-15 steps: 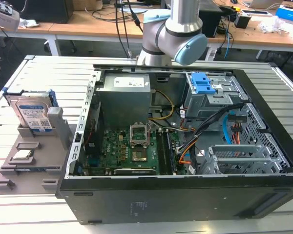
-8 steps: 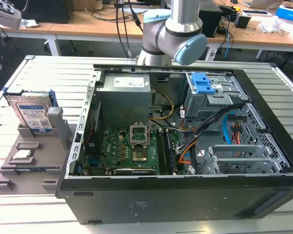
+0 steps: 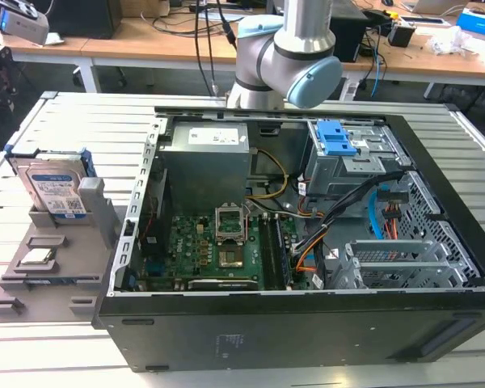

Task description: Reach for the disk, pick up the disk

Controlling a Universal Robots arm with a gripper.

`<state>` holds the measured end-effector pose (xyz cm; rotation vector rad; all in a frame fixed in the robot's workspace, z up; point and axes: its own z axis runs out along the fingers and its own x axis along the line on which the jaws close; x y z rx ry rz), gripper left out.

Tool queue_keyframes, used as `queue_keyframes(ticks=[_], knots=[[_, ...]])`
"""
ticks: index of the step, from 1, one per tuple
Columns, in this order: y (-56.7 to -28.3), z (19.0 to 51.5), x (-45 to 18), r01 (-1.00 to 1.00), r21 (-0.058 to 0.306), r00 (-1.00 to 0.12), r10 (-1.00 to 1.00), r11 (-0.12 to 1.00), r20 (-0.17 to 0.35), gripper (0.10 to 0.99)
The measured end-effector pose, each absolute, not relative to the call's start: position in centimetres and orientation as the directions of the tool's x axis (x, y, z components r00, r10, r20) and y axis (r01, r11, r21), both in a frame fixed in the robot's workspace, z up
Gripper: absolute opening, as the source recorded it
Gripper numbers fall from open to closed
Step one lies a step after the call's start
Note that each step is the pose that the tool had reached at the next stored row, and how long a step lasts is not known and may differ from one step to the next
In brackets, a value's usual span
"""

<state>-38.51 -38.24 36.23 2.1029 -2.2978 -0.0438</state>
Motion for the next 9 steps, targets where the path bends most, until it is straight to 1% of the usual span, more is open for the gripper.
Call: queue_keyframes(ticks=[9], knots=[[-38.21, 36.05, -38.26, -0.996, 0.039, -0.079, -0.997, 0.079, 0.001, 0.482]])
